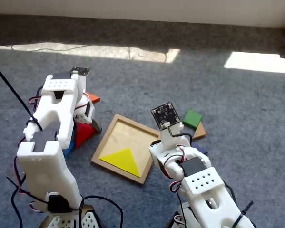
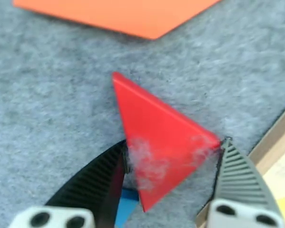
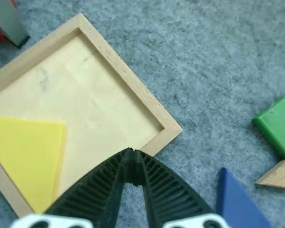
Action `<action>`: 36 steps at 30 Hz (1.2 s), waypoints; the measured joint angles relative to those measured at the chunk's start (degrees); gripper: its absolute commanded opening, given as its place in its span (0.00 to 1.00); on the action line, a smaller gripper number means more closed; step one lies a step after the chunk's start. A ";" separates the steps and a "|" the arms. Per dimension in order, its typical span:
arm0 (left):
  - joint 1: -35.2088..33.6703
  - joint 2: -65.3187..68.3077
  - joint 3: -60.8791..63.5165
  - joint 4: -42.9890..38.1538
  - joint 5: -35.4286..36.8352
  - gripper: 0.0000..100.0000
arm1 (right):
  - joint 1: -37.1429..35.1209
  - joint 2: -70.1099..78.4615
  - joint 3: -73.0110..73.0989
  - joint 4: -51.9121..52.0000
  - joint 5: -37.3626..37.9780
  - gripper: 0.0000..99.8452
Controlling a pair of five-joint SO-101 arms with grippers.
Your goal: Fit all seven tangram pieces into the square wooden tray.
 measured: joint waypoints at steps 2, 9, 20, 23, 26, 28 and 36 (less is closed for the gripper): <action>0.18 0.09 -0.26 0.00 0.00 0.15 | 0.00 0.00 0.00 0.00 0.00 0.00; 2.64 -0.09 -1.32 0.26 0.00 0.08 | 0.00 0.00 0.00 0.00 0.00 0.00; 4.84 -7.82 -1.67 4.22 0.09 0.08 | 0.00 0.00 0.00 0.00 0.00 0.00; 5.71 -10.55 -1.67 4.92 0.00 0.10 | 0.00 0.00 0.00 0.00 0.00 0.00; 5.36 -11.16 -1.67 5.19 0.00 0.21 | 0.00 0.00 0.00 0.00 0.00 0.00; 5.27 -11.16 -1.67 5.19 0.09 0.27 | 0.00 0.00 0.00 0.00 0.00 0.00; 0.35 -11.16 -1.67 3.78 0.09 0.28 | 0.00 0.00 0.00 0.00 0.00 0.00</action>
